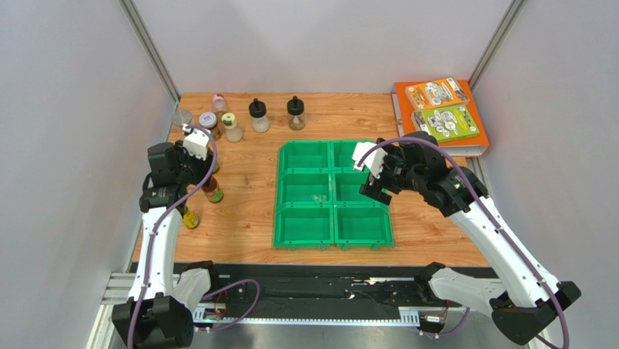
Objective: Organize the condiment bottles
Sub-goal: Pick up the bottle from the center of the board.
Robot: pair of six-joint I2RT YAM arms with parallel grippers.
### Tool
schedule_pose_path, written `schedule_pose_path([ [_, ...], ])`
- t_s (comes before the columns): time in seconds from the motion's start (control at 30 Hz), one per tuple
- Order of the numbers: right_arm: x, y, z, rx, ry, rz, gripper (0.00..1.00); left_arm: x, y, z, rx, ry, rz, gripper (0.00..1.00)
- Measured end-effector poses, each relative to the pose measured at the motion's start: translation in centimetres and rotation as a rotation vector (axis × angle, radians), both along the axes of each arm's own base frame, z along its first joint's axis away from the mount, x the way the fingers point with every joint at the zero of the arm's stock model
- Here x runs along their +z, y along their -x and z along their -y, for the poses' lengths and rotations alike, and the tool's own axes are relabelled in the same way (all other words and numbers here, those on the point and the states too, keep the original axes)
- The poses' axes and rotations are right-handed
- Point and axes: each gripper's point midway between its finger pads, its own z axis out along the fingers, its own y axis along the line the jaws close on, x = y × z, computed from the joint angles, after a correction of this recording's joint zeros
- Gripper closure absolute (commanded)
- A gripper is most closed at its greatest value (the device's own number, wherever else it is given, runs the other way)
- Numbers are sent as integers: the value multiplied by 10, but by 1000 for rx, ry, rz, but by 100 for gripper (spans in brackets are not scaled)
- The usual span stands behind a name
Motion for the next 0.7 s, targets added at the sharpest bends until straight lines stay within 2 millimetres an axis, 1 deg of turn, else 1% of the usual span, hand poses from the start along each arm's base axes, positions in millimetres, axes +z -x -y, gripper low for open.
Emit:
schedule_pose_path([
  [0.13, -2, 4, 1, -1, -12, -3, 12, -5, 0, -5, 11, 11, -13, 38],
  [0.37, -7, 7, 2, -5, -12, -12, 12, -16, 2, -6, 13, 25, -38, 38],
  [0.43, -7, 7, 2, -5, -14, -11, 12, -17, 3, -7, 17, 27, -42, 42],
  [0.63, -9, 8, 3, -8, -19, -10, 12, -17, 2, -10, 27, 29, -37, 60],
  [0.67, -9, 8, 3, -9, -20, -11, 12, -17, 2, -11, 28, 30, -38, 64],
  [0.7, -9, 7, 2, -9, -20, -10, 12, -17, 2, -11, 27, 30, -37, 65],
])
